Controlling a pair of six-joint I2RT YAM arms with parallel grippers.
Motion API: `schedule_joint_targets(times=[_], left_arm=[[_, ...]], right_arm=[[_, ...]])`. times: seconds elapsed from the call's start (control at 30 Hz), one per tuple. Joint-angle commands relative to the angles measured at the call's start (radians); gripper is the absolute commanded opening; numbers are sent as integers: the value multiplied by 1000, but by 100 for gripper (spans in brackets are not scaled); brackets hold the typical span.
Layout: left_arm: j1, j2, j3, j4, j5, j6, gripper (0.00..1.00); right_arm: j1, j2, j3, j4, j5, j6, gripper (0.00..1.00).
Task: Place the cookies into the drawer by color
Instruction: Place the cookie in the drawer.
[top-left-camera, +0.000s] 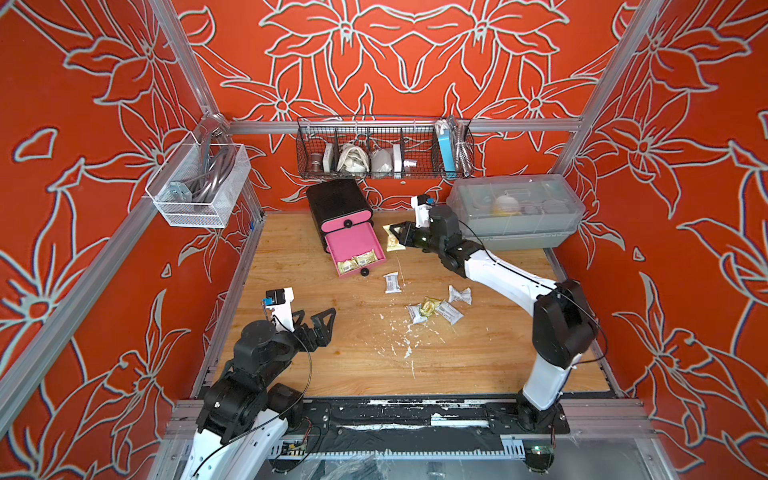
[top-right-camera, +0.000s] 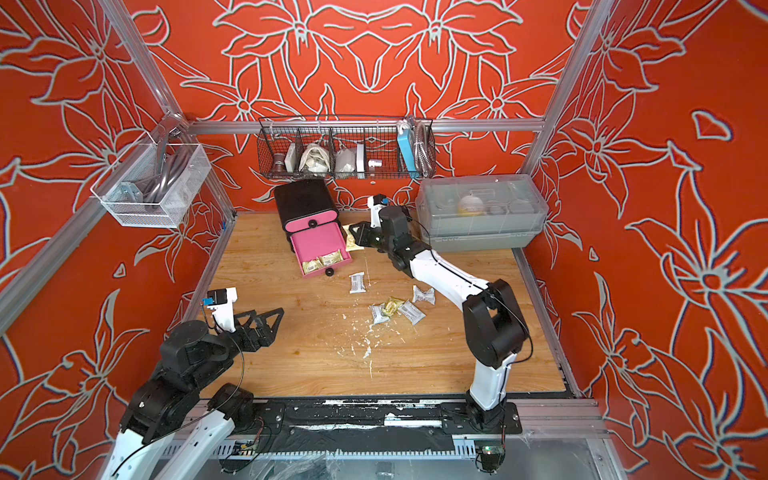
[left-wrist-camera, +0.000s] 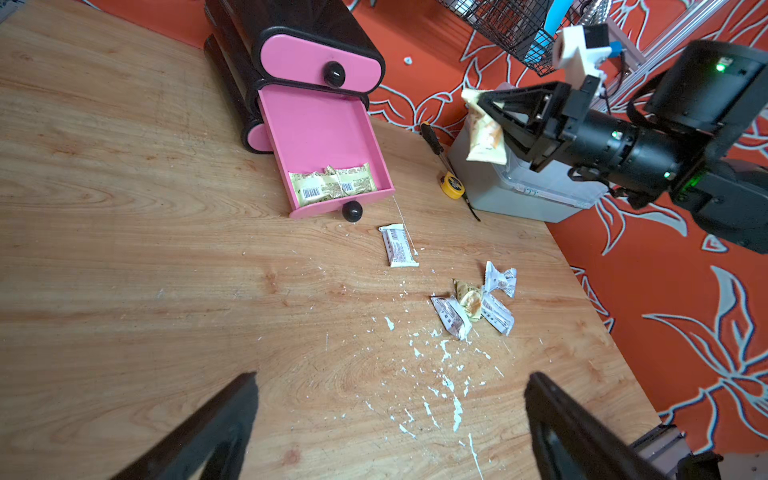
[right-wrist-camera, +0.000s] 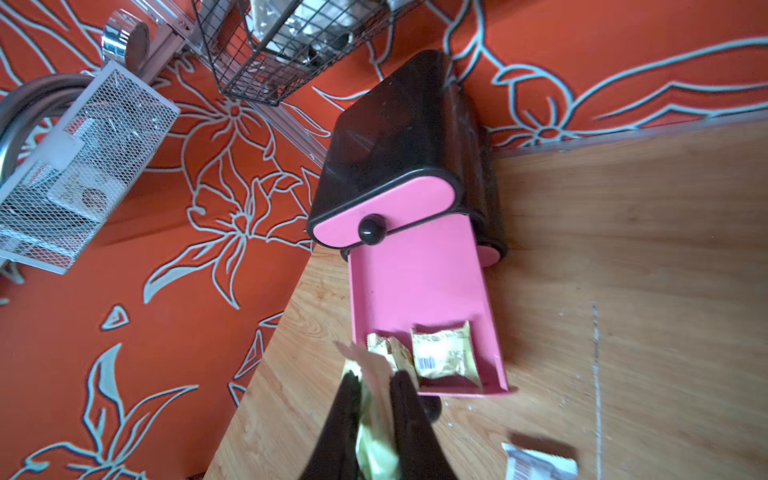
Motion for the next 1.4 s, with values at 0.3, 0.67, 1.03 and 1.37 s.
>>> schedule_joint_targets(times=[0.3,0.67,1.03,1.37], left_arm=[[6,2,-7,21,8,15,99],[6,5,-9,21,6,13,99],[6,7,-5,16,-6,10,99],[6,5,-6,15,-11,9,99]], right_arm=[[35,408,381,12,74,-20,0],[38,651,644,-120,41,-96,0],[58,738,798,-206,26,-89,28],[57,461,548,-229,78,-188,47]])
